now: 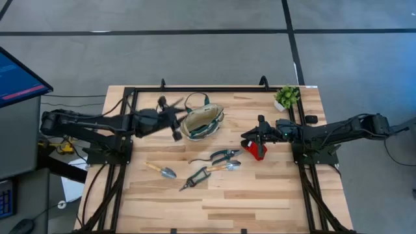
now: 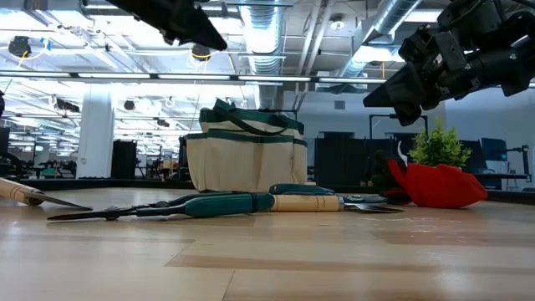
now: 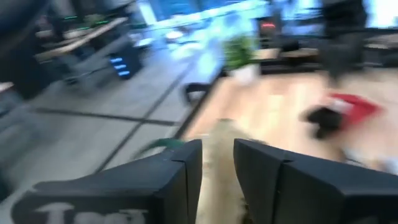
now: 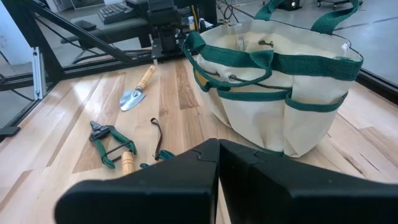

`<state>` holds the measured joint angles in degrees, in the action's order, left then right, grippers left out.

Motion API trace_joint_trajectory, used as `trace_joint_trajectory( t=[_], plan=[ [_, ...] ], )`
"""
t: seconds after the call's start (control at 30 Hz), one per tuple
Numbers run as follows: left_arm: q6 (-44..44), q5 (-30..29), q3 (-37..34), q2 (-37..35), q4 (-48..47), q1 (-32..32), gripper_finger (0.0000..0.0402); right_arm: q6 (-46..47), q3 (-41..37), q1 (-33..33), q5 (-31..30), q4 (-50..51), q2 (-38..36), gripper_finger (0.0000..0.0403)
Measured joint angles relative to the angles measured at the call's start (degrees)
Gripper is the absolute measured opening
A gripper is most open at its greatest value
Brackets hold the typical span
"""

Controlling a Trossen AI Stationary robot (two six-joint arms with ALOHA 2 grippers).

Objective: Pick & Place Garden tools in Gardening bag
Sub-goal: Put the top green shear scissors into the brown gardening bag

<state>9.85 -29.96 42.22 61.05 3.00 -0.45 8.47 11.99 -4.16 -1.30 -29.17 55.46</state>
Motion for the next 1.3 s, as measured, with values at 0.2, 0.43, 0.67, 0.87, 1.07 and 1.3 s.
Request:
trace_joint_trajectory(
  t=[0.2,0.43,0.67,0.87,1.07,1.3],
  plan=[
    [0.2,3.5,0.0,0.9,-1.0,-7.6,0.0046,0.2,0.0,1.3,0.0,0.0,0.0,0.0000],
    [0.2,3.1,0.0,1.0,-1.2,-15.1,0.0012,2.0,3.5,6.8,-1.4,4.7,0.0,0.0000],
    [0.1,1.3,0.0,1.0,-1.3,-16.9,0.0005,0.1,12.5,11.0,-8.7,21.7,3.1,0.0000],
    [-1.1,1.3,-2.3,0.5,-2.0,-16.9,0.0003,-8.2,16.5,12.6,-7.7,19.5,11.3,0.0000],
    [-6.1,1.3,-6.6,-0.2,-1.8,-17.9,0.0003,-9.1,21.5,12.7,-7.6,18.6,22.5,0.0000],
    [-6.3,1.4,-8.3,-1.8,-1.5,-20.0,0.0003,-14.4,29.2,11.5,-7.6,18.7,33.8,0.0019]
  ],
)
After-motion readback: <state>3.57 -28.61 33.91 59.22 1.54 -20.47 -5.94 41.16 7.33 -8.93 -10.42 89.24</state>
